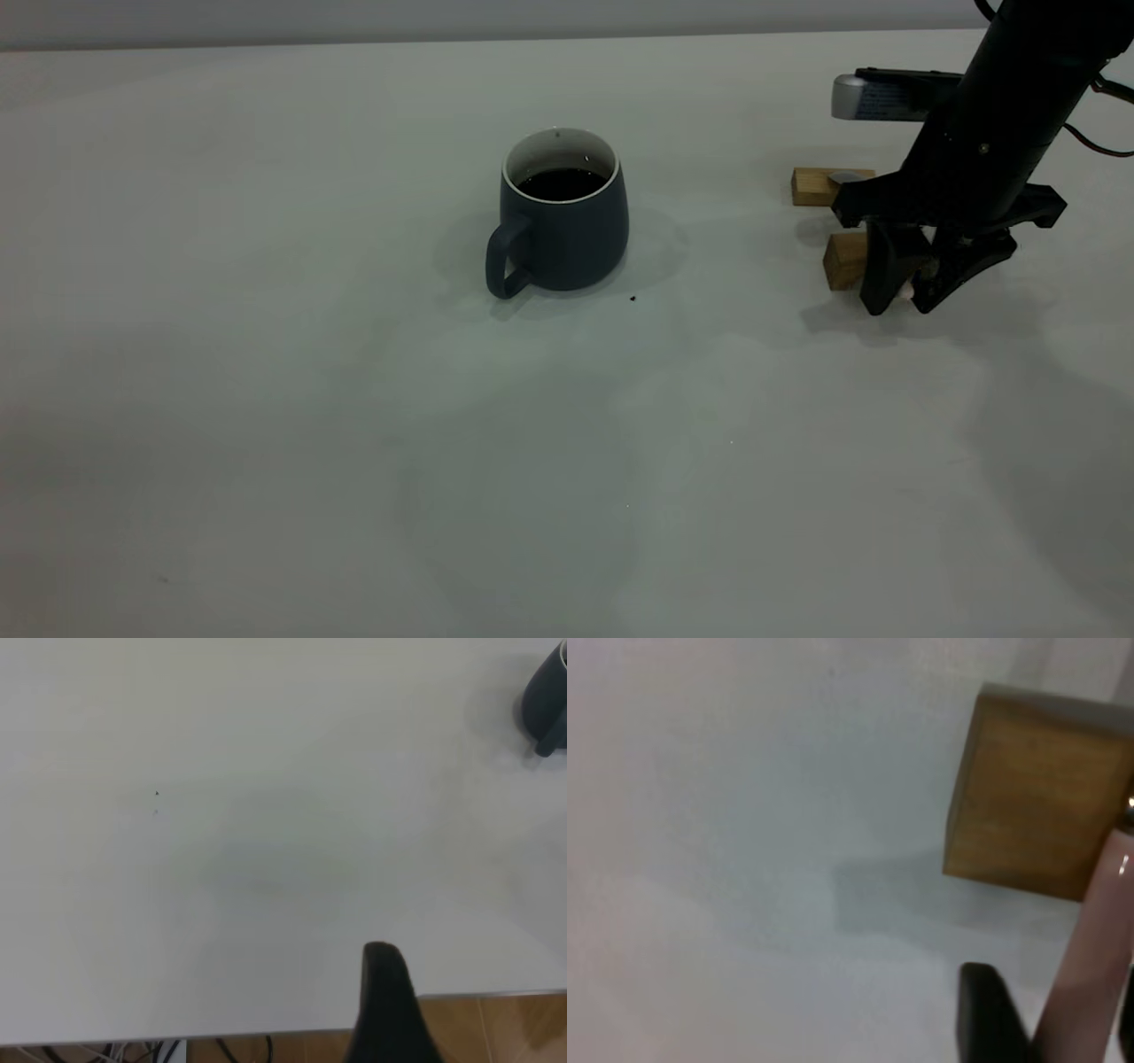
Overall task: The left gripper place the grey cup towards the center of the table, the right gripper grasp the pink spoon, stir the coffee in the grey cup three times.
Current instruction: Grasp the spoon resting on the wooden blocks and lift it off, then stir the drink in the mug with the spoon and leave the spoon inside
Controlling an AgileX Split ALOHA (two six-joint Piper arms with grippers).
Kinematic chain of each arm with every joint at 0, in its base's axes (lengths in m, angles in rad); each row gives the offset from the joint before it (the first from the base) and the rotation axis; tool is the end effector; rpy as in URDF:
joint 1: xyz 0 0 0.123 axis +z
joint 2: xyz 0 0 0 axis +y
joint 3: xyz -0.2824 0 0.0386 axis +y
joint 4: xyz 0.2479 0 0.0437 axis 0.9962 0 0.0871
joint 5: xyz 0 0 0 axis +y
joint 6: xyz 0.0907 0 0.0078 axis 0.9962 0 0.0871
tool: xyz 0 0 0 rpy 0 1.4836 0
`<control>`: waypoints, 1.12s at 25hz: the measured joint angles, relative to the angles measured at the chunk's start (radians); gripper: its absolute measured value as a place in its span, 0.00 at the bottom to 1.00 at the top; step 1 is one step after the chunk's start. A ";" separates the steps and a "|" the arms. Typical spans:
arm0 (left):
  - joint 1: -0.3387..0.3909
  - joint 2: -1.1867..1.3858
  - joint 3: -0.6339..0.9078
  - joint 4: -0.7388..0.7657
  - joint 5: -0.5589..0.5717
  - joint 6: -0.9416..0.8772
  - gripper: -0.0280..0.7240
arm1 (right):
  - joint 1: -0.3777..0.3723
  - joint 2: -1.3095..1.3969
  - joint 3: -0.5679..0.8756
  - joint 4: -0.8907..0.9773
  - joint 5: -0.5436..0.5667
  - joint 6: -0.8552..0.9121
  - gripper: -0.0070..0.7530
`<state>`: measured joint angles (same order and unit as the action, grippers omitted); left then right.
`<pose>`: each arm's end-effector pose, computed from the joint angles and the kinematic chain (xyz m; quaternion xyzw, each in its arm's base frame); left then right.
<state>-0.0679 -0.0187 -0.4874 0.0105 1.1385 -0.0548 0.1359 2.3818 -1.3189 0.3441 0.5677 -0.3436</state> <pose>-0.0096 0.0015 0.2674 0.0053 0.8713 -0.0249 0.4900 0.3889 0.0699 0.0048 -0.0950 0.9909 0.0921 0.0232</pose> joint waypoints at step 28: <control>0.000 0.000 0.000 0.000 0.000 -0.001 0.79 | 0.106 -0.089 -0.057 1.111 0.579 0.051 0.18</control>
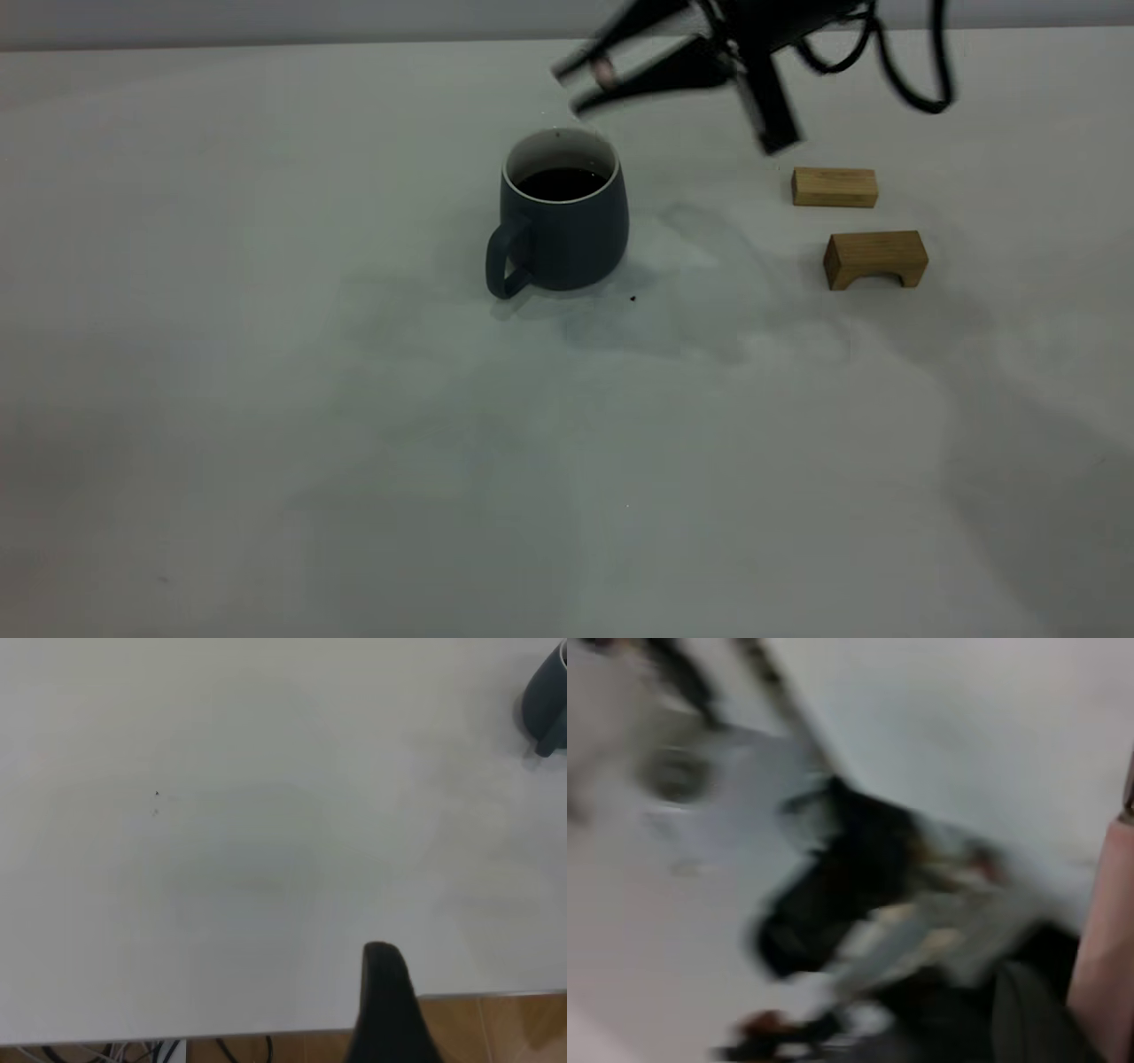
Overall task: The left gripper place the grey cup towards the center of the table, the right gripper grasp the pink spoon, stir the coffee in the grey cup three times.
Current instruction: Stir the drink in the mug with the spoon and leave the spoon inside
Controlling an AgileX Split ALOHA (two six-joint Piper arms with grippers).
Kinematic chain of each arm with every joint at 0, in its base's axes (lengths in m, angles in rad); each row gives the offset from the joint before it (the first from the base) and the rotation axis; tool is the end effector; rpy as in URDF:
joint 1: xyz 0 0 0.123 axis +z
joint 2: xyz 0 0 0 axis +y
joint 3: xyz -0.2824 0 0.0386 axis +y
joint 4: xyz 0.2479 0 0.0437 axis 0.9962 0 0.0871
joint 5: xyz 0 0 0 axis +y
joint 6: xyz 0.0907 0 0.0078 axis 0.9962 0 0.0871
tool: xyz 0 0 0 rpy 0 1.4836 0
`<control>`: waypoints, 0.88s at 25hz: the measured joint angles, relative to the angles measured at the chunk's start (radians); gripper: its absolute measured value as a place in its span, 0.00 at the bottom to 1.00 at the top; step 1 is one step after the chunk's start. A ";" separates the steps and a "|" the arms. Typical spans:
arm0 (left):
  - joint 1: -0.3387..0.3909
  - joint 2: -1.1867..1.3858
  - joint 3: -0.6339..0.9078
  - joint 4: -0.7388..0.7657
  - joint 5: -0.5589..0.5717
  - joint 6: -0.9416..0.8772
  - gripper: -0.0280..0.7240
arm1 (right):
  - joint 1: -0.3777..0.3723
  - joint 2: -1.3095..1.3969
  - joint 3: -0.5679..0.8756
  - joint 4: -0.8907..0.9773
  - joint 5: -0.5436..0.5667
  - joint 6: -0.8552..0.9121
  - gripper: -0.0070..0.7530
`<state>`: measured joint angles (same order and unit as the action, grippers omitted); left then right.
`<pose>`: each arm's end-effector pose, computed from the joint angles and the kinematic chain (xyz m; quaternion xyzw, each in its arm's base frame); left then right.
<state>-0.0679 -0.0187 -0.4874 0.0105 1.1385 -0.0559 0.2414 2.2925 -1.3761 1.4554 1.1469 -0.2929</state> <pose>-0.0096 0.0015 0.2674 0.0048 0.8714 -0.0251 0.4900 0.3874 0.1803 0.1054 -0.1831 -0.8084 -0.5425 0.1364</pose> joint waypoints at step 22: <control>0.000 0.000 0.000 0.000 0.000 0.000 0.79 | 0.059 0.159 -0.181 0.302 -0.067 0.814 0.18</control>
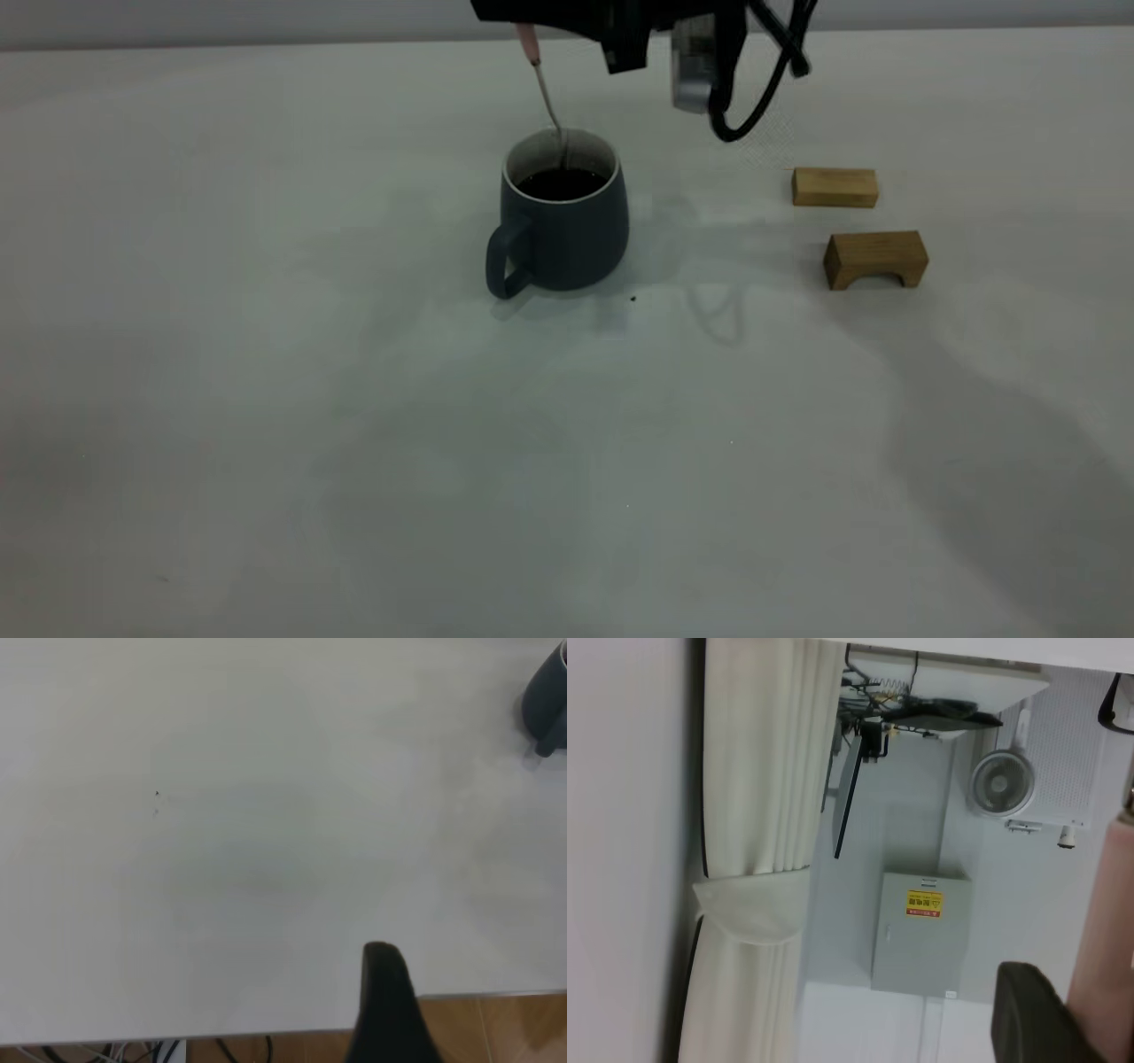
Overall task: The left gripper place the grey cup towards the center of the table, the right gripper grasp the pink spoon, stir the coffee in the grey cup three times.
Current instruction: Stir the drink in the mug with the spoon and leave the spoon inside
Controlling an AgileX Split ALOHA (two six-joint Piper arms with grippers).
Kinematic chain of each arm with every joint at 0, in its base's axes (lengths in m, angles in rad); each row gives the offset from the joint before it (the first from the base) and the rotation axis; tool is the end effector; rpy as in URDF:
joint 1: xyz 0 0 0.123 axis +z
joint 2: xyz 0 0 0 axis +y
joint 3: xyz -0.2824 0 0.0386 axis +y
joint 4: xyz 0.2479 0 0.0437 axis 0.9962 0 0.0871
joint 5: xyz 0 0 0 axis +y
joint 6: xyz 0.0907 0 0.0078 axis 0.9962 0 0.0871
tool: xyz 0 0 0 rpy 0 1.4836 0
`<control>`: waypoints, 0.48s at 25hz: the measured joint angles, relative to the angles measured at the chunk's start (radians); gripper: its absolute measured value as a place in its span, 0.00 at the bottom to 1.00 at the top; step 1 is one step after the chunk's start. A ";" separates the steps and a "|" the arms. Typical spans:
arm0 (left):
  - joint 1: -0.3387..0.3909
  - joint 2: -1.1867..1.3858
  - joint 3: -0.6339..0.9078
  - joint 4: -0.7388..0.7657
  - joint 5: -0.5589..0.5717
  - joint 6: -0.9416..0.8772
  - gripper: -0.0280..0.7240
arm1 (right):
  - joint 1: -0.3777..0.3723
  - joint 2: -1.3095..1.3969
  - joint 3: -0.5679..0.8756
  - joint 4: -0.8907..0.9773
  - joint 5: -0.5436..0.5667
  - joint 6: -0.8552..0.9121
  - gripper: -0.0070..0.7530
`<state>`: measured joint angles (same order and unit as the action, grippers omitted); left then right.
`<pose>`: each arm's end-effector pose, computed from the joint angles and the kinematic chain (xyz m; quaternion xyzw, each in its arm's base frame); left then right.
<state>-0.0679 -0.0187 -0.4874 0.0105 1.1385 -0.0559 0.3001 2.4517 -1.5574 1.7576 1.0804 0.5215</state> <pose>-0.0096 0.0015 0.2674 0.0048 0.8714 -0.0251 0.4900 0.4276 0.2150 0.0865 -0.5320 -0.5748 -0.5223 0.3373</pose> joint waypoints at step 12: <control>0.000 0.000 0.000 0.000 0.000 0.000 0.79 | -0.044 0.098 -0.019 -0.025 0.057 0.008 0.18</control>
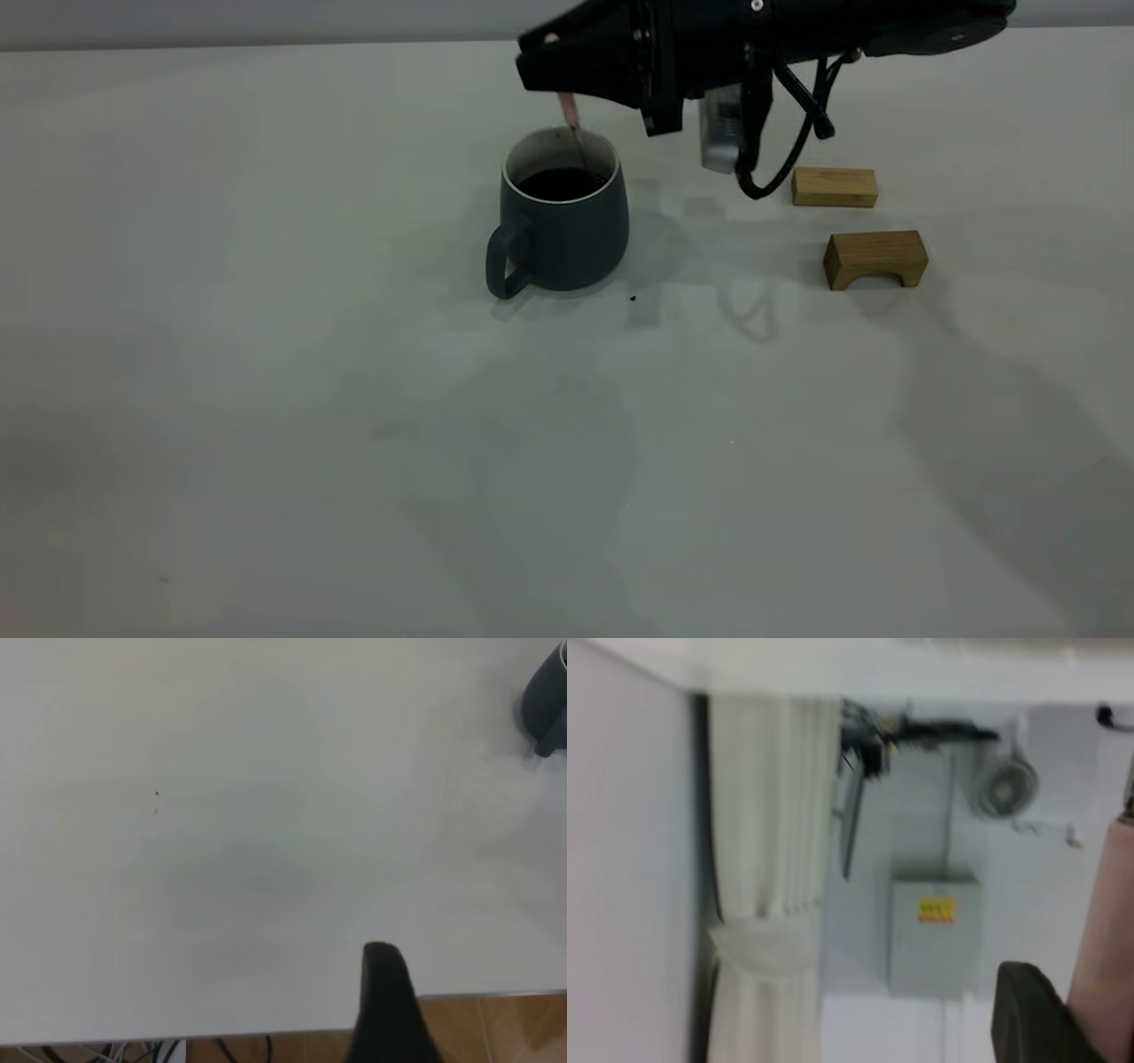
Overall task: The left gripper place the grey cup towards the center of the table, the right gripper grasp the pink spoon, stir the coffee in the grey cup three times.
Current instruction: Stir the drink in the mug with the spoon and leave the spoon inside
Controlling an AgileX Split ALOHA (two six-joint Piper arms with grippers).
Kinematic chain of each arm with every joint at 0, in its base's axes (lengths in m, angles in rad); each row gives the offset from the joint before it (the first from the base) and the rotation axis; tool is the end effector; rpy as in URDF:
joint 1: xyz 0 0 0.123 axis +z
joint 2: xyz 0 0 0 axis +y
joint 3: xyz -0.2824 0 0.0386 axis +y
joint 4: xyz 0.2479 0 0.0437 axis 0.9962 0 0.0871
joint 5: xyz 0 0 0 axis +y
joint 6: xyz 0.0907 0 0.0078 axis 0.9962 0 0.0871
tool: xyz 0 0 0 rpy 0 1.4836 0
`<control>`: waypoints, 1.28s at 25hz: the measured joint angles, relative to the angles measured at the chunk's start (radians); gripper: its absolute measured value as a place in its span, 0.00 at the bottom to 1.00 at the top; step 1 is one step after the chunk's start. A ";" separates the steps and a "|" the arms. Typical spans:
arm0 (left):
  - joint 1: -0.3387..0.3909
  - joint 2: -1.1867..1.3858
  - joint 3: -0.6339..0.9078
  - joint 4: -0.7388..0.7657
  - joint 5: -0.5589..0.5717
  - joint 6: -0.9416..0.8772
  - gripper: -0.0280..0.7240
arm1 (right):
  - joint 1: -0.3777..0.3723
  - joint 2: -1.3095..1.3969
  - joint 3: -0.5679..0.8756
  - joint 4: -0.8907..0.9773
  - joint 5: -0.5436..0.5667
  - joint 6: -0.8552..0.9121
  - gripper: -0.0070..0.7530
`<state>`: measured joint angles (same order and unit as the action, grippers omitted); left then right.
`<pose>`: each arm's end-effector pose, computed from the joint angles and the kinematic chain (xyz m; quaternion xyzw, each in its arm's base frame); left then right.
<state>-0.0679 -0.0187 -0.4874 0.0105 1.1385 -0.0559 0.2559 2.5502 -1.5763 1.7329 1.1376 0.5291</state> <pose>-0.0096 0.0015 0.2674 0.0048 0.8714 -0.0251 0.4900 0.4300 0.1969 0.0468 -0.5487 -0.5615 -0.5006 0.3648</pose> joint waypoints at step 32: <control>0.000 0.000 0.000 0.000 0.000 0.000 0.79 | 0.009 0.056 -0.138 -0.137 0.010 0.093 0.18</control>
<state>-0.0679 -0.0187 -0.4874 0.0105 1.1385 -0.0559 0.2649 2.6059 -1.7143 1.5964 1.1479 0.6217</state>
